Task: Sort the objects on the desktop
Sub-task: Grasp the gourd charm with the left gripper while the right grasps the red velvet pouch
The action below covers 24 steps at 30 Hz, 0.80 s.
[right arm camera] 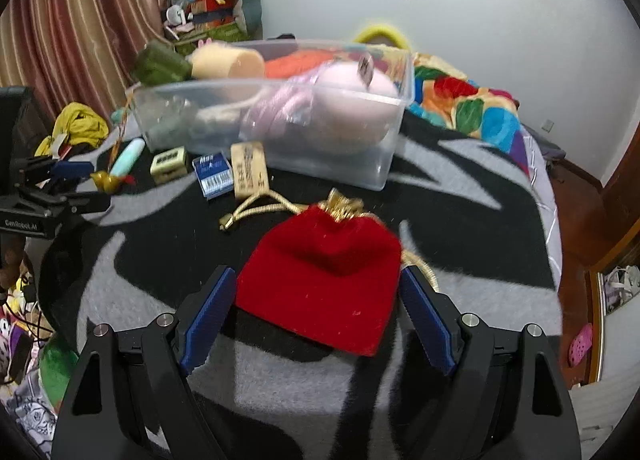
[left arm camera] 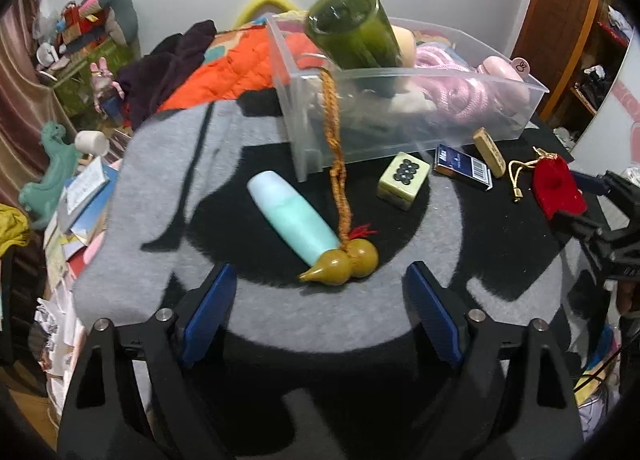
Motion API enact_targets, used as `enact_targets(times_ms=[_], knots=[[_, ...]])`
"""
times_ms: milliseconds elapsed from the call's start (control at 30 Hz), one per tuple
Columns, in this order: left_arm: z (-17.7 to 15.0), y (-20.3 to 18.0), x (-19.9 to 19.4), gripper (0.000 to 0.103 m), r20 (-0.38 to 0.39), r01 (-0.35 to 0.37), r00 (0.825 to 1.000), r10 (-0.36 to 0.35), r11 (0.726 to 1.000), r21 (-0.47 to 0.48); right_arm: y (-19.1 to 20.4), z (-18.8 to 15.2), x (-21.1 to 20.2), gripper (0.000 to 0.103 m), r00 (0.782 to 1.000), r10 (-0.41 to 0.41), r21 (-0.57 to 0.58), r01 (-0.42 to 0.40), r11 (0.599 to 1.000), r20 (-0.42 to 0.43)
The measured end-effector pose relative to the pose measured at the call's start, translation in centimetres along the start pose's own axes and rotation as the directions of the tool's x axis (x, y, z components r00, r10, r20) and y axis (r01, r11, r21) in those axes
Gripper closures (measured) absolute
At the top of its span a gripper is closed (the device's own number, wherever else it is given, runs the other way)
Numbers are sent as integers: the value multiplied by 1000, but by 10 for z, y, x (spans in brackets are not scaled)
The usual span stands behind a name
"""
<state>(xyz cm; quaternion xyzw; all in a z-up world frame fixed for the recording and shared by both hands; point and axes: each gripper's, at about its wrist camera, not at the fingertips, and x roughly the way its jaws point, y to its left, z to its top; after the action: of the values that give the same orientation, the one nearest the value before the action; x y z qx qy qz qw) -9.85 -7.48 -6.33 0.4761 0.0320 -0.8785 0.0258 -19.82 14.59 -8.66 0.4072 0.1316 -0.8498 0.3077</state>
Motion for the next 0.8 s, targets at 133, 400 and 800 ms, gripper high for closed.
enact_targets(times_ms=[133,400,800], knots=[[3,-4,5,40,4,5,1000,-5,1000,-8,-2,0,5,21,1000,22,24,-22,999,-7],[2,-8,2,65,29,23,999,-22,1000,-4,-1,0,8,29,999,17,28,-18,999,31],[-1,-9,-20,65,80,29,996,-28,999,-18,3,0,-19,84,992,1,-39,4,999,126]])
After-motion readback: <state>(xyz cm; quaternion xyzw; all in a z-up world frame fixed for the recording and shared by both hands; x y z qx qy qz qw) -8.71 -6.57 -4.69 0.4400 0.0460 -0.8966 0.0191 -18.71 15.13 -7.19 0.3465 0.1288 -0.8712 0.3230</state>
